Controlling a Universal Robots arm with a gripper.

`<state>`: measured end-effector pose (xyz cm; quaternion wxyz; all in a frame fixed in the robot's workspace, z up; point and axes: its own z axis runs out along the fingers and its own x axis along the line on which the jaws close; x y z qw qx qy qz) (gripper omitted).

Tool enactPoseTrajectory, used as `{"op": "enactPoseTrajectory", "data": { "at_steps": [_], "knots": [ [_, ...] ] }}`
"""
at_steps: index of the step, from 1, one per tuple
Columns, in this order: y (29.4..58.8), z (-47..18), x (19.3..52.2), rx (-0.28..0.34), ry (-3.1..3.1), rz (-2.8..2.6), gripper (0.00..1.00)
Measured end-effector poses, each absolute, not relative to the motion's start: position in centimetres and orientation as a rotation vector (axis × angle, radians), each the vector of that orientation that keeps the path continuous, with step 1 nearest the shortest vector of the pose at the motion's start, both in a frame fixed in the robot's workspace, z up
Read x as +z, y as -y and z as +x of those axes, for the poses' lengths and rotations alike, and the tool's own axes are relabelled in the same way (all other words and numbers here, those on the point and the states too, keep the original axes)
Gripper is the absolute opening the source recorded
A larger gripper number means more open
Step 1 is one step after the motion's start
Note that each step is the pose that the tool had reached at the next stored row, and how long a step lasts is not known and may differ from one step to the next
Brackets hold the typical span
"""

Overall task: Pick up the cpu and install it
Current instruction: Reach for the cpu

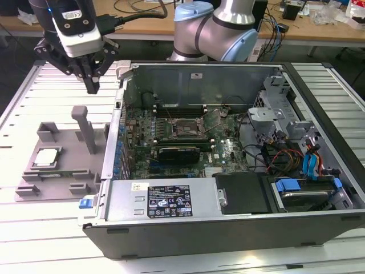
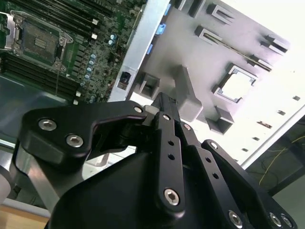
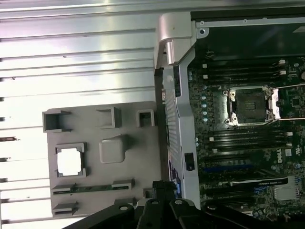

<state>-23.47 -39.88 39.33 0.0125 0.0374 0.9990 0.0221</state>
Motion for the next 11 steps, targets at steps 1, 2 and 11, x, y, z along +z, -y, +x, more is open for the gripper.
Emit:
{"op": "enactPoseTrajectory", "data": {
  "at_steps": [1,2,11],
  "knots": [
    [39.9,-23.7,39.3,0.069,-3.114,0.117,0.11],
    [39.9,-24.0,39.3,0.069,-3.114,0.117,0.11],
    [39.9,-25.9,39.3,0.069,-3.114,0.117,0.11]
  ]
}}
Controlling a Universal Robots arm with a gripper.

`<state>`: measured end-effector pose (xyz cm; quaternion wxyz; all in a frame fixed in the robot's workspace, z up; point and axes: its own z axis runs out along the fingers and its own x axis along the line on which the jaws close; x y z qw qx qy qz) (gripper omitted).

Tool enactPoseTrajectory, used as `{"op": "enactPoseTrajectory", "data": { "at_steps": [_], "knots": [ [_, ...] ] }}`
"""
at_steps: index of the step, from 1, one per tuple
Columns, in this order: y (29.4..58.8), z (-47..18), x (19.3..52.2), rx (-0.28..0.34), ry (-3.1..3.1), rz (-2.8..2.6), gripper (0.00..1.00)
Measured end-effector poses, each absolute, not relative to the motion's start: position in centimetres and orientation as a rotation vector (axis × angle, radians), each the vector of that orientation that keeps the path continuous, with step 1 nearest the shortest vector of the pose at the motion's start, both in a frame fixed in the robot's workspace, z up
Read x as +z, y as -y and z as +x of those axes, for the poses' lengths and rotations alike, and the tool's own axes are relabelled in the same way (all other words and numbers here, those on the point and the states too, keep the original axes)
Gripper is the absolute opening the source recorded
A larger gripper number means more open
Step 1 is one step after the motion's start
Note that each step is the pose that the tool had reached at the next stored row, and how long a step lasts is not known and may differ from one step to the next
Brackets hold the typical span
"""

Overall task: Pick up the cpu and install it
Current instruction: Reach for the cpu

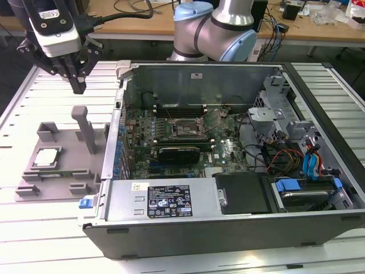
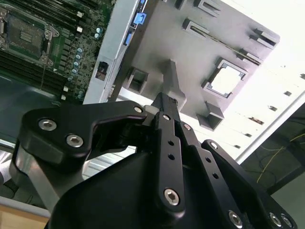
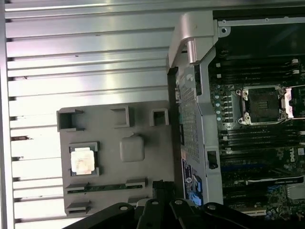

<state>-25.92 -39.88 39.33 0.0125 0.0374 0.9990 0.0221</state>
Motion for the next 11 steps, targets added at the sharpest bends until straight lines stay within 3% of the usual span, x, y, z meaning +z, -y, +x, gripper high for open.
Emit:
{"op": "enactPoseTrajectory", "data": {
  "at_steps": [11],
  "knots": [
    [39.9,-29.6,39.0,0.069,-3.114,0.117,0.11]
  ]
}}
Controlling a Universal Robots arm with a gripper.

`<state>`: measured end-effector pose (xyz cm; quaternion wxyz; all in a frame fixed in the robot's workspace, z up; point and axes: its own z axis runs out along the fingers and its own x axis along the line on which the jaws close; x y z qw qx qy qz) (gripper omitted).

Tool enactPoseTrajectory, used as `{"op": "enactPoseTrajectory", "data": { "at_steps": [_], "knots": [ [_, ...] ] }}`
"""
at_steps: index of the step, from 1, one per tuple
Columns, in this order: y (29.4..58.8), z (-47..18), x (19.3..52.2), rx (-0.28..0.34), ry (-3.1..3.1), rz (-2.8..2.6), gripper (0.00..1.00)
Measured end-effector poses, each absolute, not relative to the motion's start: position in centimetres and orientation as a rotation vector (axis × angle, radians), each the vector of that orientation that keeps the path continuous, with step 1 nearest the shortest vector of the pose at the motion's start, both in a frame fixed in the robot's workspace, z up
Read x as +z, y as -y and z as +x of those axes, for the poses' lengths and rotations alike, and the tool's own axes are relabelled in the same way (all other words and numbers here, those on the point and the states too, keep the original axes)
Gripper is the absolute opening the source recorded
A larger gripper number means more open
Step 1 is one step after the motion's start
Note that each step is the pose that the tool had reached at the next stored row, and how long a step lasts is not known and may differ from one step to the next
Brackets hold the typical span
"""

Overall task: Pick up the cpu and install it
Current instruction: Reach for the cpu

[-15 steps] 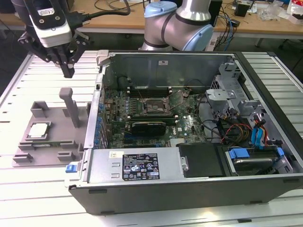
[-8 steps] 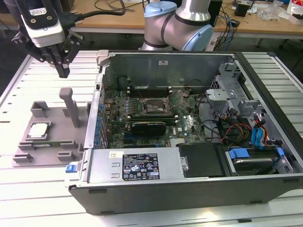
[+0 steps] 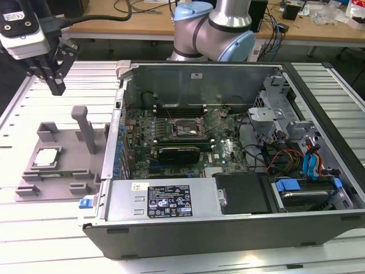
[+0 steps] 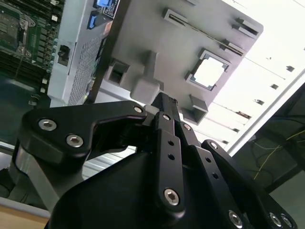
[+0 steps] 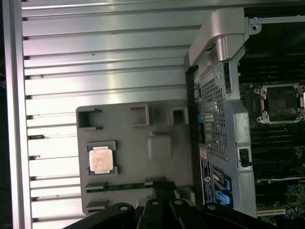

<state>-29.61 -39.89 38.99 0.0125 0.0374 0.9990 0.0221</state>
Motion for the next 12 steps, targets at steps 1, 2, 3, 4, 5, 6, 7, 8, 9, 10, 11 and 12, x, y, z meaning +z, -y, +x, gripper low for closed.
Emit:
{"op": "enactPoseTrajectory", "data": {
  "at_steps": [1,2,3,4,5,6,7,8,9,10,11,12],
  "knots": [
    [39.9,-29.9,38.9,0.069,-3.114,0.117,0.11],
    [39.9,-30.1,38.7,0.069,-3.114,0.117,0.11],
    [39.9,-30.3,38.6,0.069,-3.114,0.117,0.11],
    [39.9,-30.4,38.5,0.069,-3.114,0.117,0.11],
    [39.9,-30.5,38.4,0.069,-3.114,0.117,0.11],
    [39.9,-30.7,38.3,0.069,-3.114,0.117,0.11],
    [39.9,-30.9,38.2,0.069,-3.114,0.117,0.11],
    [39.9,-31.0,38.1,0.069,-3.114,0.117,0.11],
    [39.9,-31.4,37.9,0.069,-3.114,0.117,0.11],
    [39.9,-31.6,37.7,0.069,-3.114,0.117,0.11],
    [39.9,-32.1,37.3,0.069,-3.114,0.117,0.11],
    [39.9,-32.4,37.1,0.069,-3.114,0.117,0.11]
  ]
}}
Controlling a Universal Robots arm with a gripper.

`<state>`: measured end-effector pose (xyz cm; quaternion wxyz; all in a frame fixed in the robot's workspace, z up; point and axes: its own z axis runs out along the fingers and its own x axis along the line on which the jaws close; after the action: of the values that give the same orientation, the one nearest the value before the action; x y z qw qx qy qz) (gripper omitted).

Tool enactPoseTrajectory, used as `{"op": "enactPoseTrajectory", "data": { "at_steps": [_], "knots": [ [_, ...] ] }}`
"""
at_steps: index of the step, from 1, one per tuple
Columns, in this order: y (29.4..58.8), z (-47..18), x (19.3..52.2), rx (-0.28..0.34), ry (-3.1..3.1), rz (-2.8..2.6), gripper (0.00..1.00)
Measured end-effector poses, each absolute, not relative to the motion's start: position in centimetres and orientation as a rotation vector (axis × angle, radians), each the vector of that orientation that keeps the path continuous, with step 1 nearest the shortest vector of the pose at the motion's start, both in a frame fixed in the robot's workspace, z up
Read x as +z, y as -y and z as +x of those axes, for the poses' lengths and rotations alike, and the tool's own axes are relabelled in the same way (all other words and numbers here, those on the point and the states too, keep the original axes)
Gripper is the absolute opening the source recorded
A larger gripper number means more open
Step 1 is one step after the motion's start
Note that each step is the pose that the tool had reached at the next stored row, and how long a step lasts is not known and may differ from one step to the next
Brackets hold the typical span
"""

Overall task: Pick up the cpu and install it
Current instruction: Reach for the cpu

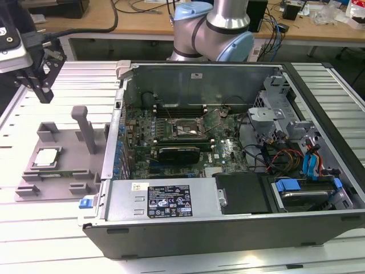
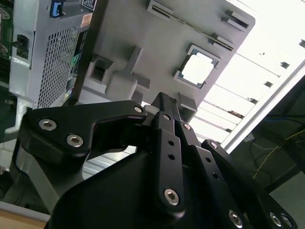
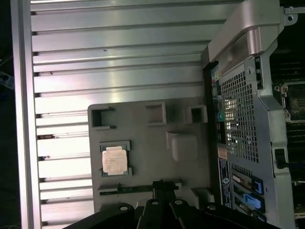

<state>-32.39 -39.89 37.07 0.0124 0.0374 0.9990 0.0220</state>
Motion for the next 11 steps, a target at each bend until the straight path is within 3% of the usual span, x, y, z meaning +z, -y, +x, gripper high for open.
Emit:
{"op": "enactPoseTrajectory", "data": {
  "at_steps": [11],
  "knots": [
    [39.9,-34.8,34.2,0.069,-3.115,0.116,0.11]
  ]
}}
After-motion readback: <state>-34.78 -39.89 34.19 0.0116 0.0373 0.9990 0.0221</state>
